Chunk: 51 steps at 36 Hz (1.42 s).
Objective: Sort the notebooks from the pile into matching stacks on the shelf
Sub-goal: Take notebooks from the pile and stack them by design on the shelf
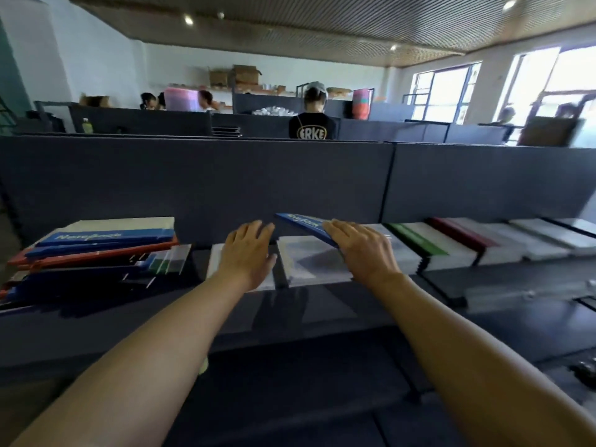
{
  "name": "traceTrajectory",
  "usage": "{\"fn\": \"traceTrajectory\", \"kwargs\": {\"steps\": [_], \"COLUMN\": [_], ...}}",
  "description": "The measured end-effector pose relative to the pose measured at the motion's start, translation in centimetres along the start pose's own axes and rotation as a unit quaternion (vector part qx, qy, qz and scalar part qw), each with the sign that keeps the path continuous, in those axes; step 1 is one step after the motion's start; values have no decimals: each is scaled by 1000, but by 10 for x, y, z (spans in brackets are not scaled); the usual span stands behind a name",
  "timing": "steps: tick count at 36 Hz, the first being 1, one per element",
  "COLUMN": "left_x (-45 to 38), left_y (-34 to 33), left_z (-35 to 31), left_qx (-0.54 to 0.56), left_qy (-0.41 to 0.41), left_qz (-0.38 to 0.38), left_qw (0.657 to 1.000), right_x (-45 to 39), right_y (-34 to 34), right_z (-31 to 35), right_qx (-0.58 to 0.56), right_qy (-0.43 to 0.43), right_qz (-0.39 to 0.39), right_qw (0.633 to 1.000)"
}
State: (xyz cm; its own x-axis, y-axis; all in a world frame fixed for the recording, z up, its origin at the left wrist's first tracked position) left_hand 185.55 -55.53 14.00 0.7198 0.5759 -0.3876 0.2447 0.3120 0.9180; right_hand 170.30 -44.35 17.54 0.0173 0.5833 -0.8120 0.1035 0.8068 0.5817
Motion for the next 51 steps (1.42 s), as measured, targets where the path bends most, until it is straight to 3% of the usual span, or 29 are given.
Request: {"fn": "traceTrajectory", "kwargs": {"steps": [13,25,42,51], "left_x": [-70,-139,-313,-381], "left_y": [-23,-48,-101,-146], "left_z": [-233,-409,-542,-609], "left_qx": [35,62,94,99], "left_qy": [-99,-168,-221,-247], "left_qz": [-14,1,-5,41], "left_qw": [994,984,971,963], "right_x": [88,153,148,156], "right_y": [110,156,159,149], "right_z": [-199,-359,-561,-674], "right_qx": [68,121,232,282], "right_qy": [-55,-114,-97,-154], "right_qz": [-34,-16,-49,-31], "right_qw": [996,986,967,947]}}
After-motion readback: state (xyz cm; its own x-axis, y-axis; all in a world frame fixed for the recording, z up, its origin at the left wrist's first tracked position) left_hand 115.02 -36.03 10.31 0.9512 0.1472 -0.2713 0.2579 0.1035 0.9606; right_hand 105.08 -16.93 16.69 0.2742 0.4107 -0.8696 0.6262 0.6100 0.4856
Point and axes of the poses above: each hand's wrist, its own x-axis away from the middle knuckle, its own y-axis out of the back of the hand, z = x × y, the point moved 6 cm from there along -x, towards the middle knuckle, and after that the axes turned 13 degrees about -y, right-handed, at the moved point
